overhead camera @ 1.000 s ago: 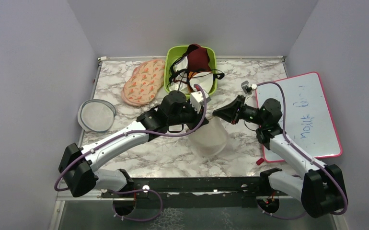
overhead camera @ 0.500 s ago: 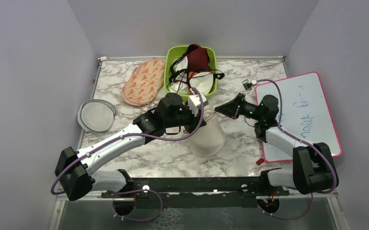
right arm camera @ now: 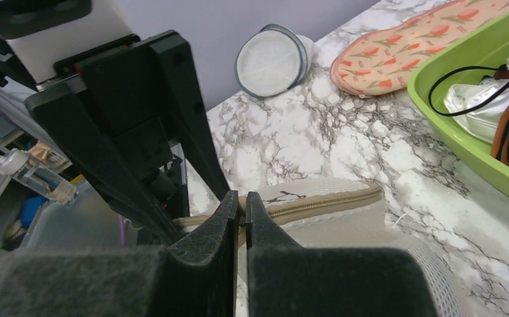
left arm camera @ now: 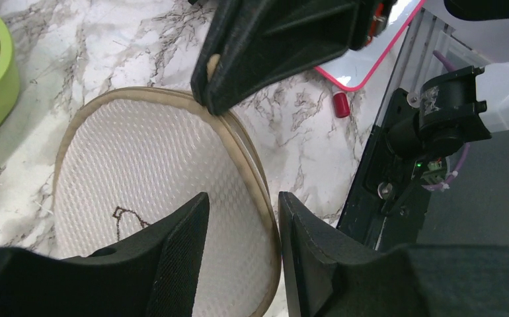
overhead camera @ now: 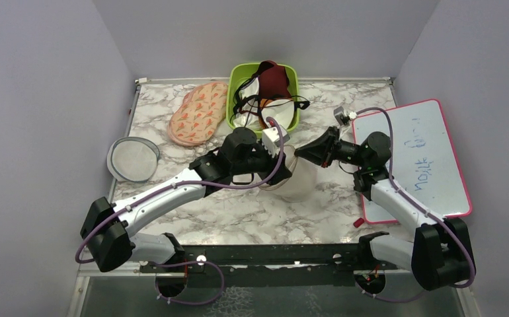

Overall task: Unzip the laundry bag and remove the bra
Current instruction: Unzip the laundry bag at the center of the board.

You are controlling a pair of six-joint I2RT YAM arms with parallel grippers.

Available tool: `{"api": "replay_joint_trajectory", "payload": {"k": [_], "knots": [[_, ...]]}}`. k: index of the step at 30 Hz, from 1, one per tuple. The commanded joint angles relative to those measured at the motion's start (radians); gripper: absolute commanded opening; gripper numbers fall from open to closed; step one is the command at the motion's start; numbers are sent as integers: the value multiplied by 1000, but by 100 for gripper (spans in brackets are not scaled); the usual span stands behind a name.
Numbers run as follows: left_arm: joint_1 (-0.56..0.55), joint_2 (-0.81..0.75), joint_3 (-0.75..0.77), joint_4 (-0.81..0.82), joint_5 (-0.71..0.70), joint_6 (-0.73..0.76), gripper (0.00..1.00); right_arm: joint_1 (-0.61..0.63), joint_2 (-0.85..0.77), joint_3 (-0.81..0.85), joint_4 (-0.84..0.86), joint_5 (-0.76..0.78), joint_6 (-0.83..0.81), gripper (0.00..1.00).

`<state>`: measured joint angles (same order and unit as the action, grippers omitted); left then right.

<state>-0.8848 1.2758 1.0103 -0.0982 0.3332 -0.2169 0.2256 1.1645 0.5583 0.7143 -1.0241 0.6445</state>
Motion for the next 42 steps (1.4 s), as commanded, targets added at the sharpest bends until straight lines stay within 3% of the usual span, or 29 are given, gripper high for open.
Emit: {"api": "replay_joint_trajectory", "payload": {"k": [1, 5, 11, 16, 24, 31, 38, 42], "knots": [[-4, 28, 53, 20, -24, -65, 39, 32, -41, 31, -40, -12, -34, 1], [-14, 40, 82, -11, -73, -51, 38, 51, -71, 24, -74, 13, -49, 1], [-22, 48, 112, -60, -118, -10, 11, 59, -94, 9, -98, 19, -54, 1], [-27, 19, 93, -54, -120, 18, 0, 60, -113, -12, -136, 105, -30, 1], [-34, -39, 70, -57, -106, 40, 0, 40, -65, -29, -107, 179, 52, 1], [-39, -86, 40, -52, -102, 46, 0, -53, 58, -68, 45, 89, 163, 1], [-41, -84, 28, -52, -101, 49, 0, -68, 125, -60, 162, 26, 216, 1], [-41, -56, 31, -54, -76, 51, 6, -67, 81, -28, 60, 10, 151, 1]]}}
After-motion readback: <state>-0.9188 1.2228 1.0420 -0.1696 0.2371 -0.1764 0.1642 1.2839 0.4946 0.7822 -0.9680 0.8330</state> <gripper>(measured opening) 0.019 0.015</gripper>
